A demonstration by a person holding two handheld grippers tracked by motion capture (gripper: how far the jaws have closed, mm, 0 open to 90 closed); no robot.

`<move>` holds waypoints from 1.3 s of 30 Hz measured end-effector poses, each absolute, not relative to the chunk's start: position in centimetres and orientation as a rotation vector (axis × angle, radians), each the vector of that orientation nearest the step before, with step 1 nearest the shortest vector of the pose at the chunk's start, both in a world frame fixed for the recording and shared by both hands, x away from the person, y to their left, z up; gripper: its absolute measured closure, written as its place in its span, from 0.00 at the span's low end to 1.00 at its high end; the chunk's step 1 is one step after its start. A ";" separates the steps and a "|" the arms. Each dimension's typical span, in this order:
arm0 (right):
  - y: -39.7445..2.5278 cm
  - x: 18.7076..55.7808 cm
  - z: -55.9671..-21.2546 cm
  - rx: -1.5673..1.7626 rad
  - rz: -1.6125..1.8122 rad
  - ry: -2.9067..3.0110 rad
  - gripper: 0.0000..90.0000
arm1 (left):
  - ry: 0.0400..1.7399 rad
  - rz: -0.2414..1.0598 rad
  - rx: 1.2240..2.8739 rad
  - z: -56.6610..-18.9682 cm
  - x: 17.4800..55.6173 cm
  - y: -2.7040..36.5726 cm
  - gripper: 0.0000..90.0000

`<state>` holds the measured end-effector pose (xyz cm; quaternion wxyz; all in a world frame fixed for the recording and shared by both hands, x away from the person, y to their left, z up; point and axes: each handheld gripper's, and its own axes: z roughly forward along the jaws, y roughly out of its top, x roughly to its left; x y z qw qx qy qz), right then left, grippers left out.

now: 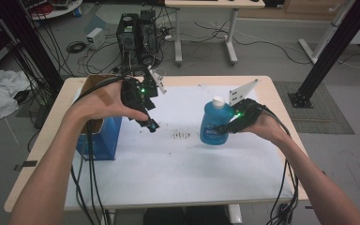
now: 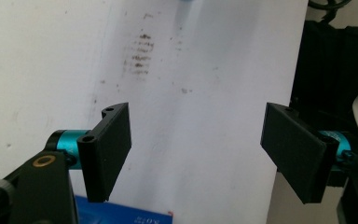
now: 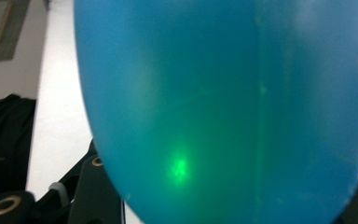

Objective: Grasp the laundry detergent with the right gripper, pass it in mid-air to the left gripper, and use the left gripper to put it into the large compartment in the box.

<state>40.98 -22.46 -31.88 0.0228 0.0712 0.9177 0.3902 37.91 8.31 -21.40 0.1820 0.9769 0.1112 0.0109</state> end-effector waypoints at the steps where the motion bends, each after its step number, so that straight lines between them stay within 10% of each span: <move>1: -22.0 40.7 -32.0 0.198 1.205 2.850 0.52 | 0.306 0.031 2.763 -21.5 37.9 7.9 0.27; 39: -16.7 38.5 -34.4 0.035 1.234 2.916 0.51 | 0.126 -0.053 2.781 -26.2 38.5 -1.3 0.27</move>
